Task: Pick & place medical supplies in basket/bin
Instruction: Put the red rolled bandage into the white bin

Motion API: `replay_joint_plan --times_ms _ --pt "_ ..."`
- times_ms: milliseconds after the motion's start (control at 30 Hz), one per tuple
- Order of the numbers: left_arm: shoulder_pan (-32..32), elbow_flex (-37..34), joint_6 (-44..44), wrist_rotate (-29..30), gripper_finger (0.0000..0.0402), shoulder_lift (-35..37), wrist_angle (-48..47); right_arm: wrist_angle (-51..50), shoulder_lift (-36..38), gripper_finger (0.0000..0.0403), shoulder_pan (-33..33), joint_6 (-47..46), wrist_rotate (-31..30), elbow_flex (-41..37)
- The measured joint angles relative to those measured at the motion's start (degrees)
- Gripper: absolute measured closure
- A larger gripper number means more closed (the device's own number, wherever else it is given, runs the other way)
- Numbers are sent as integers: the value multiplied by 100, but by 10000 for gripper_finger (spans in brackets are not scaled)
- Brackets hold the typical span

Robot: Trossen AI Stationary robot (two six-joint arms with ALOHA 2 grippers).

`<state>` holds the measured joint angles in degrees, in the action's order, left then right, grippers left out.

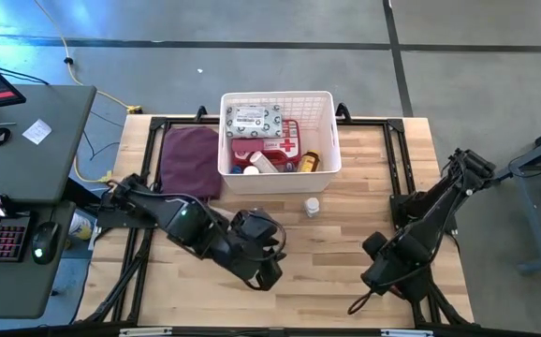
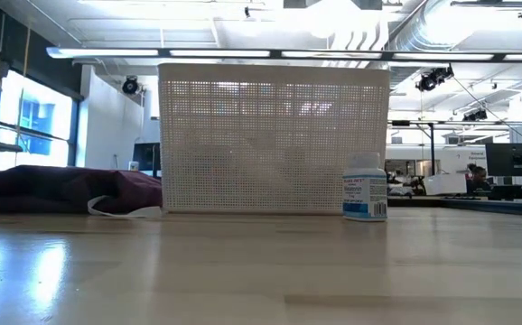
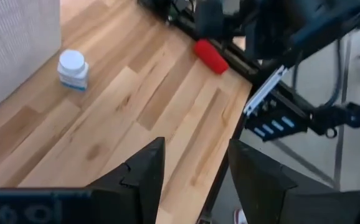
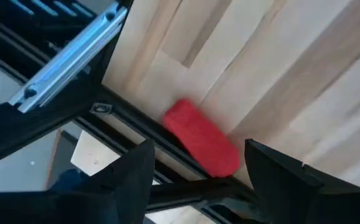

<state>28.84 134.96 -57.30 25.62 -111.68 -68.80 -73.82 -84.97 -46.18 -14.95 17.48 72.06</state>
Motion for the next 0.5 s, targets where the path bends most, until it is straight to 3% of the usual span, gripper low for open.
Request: replay_joint_plan --times_ms 200,367,500 --pt "-13 0 57 125 192 -2 268 818 61 164 -51 -407 408 -861" --pt "-39 0 387 14 192 -2 316 1075 63 164 -68 -705 144 -1450" --pt "-33 0 541 -57 192 8 249 1283 61 164 -153 -860 429 -1792"
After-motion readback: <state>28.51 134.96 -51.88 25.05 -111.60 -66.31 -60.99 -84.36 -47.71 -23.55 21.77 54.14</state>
